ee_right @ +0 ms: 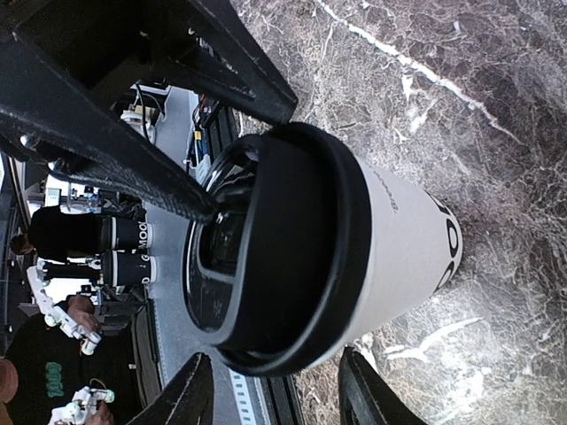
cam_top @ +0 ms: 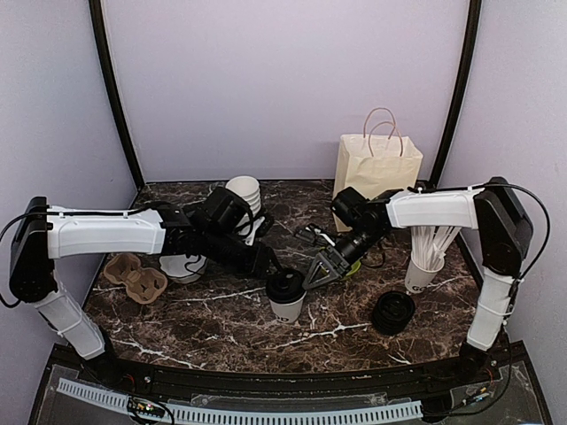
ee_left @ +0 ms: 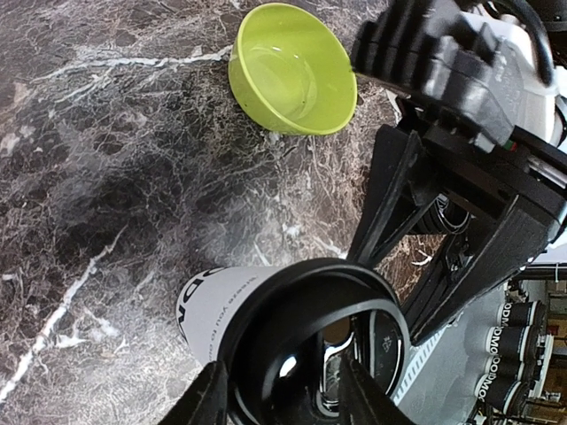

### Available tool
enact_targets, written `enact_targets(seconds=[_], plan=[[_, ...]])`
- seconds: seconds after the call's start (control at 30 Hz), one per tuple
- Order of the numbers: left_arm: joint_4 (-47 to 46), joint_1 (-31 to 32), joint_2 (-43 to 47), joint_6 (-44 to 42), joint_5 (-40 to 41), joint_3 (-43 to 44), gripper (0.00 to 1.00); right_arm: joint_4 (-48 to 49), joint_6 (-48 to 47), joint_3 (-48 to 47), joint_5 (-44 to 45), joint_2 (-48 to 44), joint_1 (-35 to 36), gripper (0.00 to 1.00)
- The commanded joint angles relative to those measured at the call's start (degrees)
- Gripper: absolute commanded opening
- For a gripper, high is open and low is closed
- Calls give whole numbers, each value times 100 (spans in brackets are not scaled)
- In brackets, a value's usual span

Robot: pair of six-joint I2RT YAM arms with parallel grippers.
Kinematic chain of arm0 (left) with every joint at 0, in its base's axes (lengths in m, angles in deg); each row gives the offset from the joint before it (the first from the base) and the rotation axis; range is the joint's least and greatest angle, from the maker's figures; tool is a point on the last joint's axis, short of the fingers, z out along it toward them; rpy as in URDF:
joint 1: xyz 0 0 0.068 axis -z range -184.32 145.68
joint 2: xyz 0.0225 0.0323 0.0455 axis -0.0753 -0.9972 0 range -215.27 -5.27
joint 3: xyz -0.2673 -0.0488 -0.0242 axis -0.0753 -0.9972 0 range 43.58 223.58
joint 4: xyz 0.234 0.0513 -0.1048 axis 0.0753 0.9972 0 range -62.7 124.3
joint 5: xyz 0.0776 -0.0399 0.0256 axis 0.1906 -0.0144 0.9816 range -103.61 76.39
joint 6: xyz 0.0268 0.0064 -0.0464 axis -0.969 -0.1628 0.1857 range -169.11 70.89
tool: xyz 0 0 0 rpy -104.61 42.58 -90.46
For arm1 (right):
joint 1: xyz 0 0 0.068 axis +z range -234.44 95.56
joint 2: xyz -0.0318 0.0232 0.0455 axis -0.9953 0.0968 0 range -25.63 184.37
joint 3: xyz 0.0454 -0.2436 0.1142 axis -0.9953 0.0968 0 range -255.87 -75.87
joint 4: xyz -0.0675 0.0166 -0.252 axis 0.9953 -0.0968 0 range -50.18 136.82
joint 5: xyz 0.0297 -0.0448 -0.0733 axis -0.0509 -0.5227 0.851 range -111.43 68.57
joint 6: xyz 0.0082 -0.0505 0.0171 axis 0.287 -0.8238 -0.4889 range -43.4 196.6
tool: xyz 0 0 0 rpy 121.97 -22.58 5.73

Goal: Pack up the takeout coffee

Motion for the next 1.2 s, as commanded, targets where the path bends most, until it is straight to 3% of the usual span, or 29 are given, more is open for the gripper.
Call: enact_targets(seconds=[0.0,0.13,0.33,0.57,0.7,0.9,1.17], plan=[[-55,-1,-130,-6,-178,-129,44,38,138,-188,-236,203,49,47],[-52,3,-67,-9,-170,-75,45,41,197,-190,-270,254,45,45],[237,4,112,-118,107,55,56,24,226,-157,53,311,38,36],[421,-5,154,-97,404,-65,56,15,226,-180,188,382,38,33],[240,-6,-16,-74,176,-129,51,15,226,-190,311,427,38,32],[220,-5,-217,14,200,-406,34,-7,456,-300,1132,678,38,30],[44,-14,-195,280,303,-1152,31,-182,397,-541,1828,1097,47,27]])
